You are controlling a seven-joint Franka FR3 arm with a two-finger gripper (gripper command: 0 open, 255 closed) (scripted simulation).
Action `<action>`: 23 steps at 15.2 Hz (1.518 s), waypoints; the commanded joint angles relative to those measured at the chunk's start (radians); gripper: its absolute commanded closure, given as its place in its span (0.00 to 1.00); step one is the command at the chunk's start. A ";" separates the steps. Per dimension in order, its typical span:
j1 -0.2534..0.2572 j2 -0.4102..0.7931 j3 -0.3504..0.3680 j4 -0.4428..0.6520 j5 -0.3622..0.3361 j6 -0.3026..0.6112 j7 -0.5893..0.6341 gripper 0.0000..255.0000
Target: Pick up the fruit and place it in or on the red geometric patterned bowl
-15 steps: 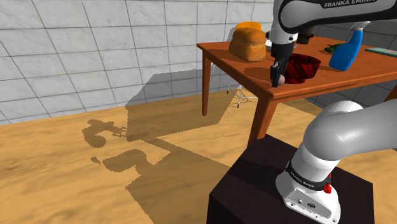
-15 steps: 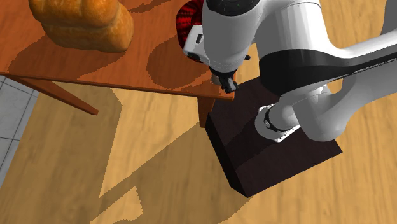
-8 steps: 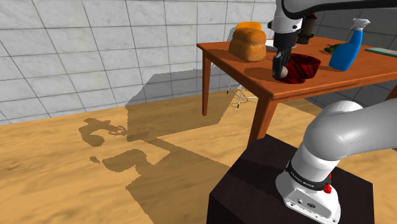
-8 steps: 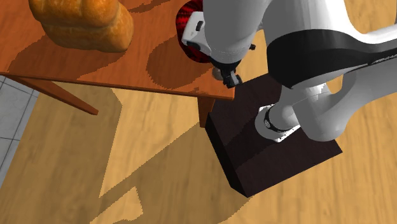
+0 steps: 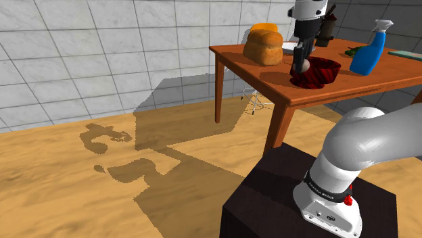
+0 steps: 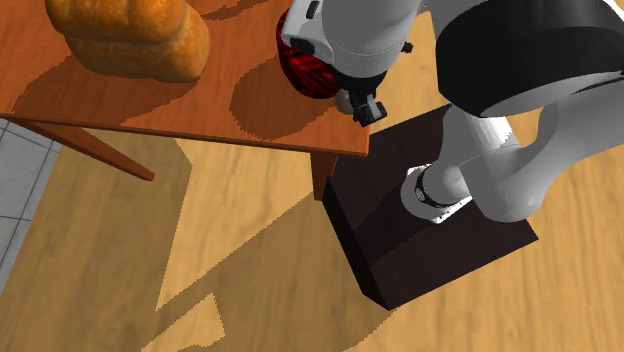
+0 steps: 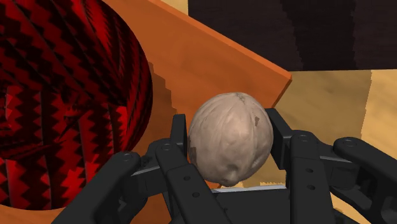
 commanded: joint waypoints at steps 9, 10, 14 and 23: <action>0.005 0.050 0.018 0.166 0.015 -0.116 -0.022 1.00; 0.006 0.055 0.020 0.184 0.016 -0.127 -0.025 1.00; 0.007 0.080 0.025 0.255 0.020 -0.173 -0.035 1.00; -0.011 0.169 -0.137 0.345 -0.080 -0.124 -0.205 1.00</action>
